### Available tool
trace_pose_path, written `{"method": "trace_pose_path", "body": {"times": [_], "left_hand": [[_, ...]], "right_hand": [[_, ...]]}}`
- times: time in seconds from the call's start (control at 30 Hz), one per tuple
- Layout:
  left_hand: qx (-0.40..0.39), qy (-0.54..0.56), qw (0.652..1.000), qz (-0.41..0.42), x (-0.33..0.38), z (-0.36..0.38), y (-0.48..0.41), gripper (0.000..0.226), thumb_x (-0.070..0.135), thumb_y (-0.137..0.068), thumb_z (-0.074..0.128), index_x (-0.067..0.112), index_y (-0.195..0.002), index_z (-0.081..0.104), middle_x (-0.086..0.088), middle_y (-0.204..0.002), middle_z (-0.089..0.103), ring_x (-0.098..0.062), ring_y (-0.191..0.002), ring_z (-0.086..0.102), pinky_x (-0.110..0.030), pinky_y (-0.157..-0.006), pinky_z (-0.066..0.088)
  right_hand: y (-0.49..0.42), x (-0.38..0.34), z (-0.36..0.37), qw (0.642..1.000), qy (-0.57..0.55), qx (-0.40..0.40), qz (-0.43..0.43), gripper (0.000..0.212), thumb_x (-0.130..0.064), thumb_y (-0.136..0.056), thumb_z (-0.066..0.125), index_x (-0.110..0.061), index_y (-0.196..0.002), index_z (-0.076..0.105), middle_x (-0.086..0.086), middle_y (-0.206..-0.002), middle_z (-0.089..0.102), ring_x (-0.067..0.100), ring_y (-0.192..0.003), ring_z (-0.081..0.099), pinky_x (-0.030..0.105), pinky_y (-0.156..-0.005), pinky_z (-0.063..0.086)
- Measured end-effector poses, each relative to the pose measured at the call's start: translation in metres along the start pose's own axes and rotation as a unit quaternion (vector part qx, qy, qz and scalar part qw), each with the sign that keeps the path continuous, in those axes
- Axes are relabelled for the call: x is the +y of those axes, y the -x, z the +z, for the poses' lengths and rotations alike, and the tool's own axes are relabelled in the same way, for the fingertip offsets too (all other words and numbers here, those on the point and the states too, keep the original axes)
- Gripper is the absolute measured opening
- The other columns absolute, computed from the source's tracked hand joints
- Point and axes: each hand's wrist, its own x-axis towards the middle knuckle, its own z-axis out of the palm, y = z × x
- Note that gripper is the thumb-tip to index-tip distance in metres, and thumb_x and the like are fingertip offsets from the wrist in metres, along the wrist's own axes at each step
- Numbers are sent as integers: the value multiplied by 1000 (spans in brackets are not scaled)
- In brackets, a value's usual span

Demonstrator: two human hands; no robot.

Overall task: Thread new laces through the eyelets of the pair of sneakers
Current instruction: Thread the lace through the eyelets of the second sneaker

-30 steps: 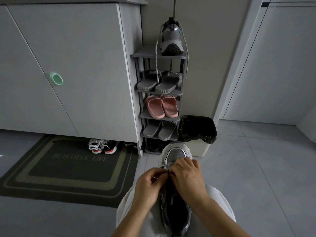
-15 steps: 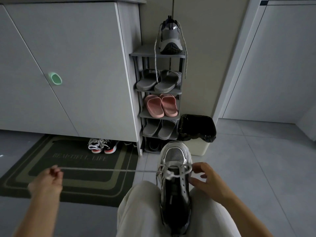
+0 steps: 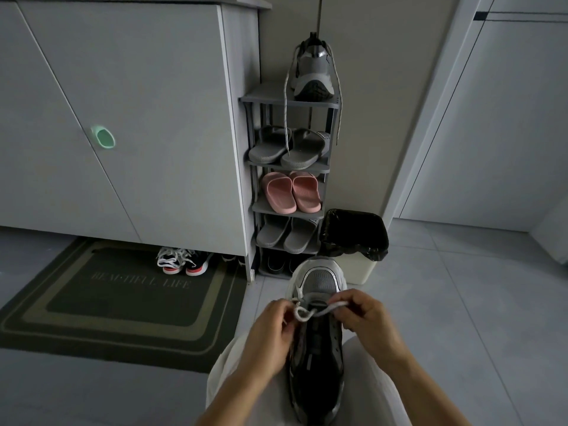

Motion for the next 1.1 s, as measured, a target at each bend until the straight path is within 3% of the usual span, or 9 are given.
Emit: {"method": "trace_pose_path", "body": {"times": [0.1, 0.33, 0.43, 0.53, 0.63, 0.73, 0.8, 1.0, 1.1], "left_hand": [[-30, 20, 999, -20, -5, -26, -4, 22, 9, -84, 62, 28, -74, 57, 12, -67, 61, 2, -64, 57, -11, -61, 40], [27, -118, 990, -74, -53, -115, 14, 18, 10, -78, 68, 16, -69, 54, -2, -68, 59, -14, -61, 57, -19, -55, 44], [2, -184, 980, -80, -61, -108, 18, 25, 11, -80, 67, 23, -68, 48, 3, -71, 56, -9, -61, 55, -24, -60, 49], [-83, -174, 979, -66, -49, -84, 11, 18, 20, -84, 63, 29, -91, 48, 14, -95, 53, 0, -72, 54, -15, -68, 46], [-149, -67, 986, -19, -21, -45, 0, 36, 23, -87, 59, 27, -121, 47, 15, -108, 54, 3, -63, 51, -9, -61, 38], [-97, -19, 995, 6, -2, -20, -8, 9, 25, -88, 56, 25, -97, 59, 16, -78, 58, 2, -66, 51, -19, -65, 41], [-53, -6, 998, 25, -4, -23, -7, 12, 32, -85, 55, 23, -77, 54, 13, -62, 54, -2, -58, 46, -21, -59, 36], [-32, 25, 999, 28, -17, -45, 5, 12, 16, -83, 64, 11, -72, 64, 9, -57, 54, -3, -52, 45, -12, -51, 31], [-7, 31, 1000, -3, -20, -44, 6, 13, 7, -81, 65, 11, -69, 63, 4, -58, 57, -5, -53, 48, -14, -51, 34]], "right_hand": [[-3, -5, 0, 998, -55, 15, 6, 18, 9, -85, 53, -4, -81, 64, -7, -49, 54, 0, -46, 42, 11, -46, 35], [-3, -8, 11, 1000, -10, 6, 10, 17, 6, -82, 59, -10, -84, 66, -7, -57, 63, -1, -54, 55, 9, -53, 42], [-2, -7, 15, 1000, -11, 6, 20, 15, 4, -82, 60, -9, -86, 66, -5, -61, 63, 0, -57, 57, 12, -55, 45], [-2, -6, 16, 999, -23, 33, 26, 17, 4, -83, 59, -11, -85, 66, 5, -69, 64, 9, -64, 59, 14, -59, 49], [-2, -6, 17, 999, -21, 34, 31, 16, 3, -83, 60, -11, -84, 67, 10, -74, 65, 14, -69, 60, 17, -63, 51], [-3, -6, 18, 998, -22, 38, 35, 17, 2, -82, 60, -13, -83, 68, 4, -75, 68, 11, -71, 63, 18, -65, 52], [-3, -6, 18, 998, -27, 43, 37, 16, 1, -82, 61, -13, -82, 69, 1, -73, 69, 9, -71, 64, 17, -66, 51], [0, -5, 24, 999, -14, 15, 33, 21, 5, -80, 62, -15, -84, 66, -10, -50, 53, 5, -53, 48, 12, -53, 42], [4, -7, 24, 997, 68, 2, 21, 25, 0, -78, 66, -18, -93, 58, -9, -57, 41, 9, -56, 37, 12, -51, 35]]}}
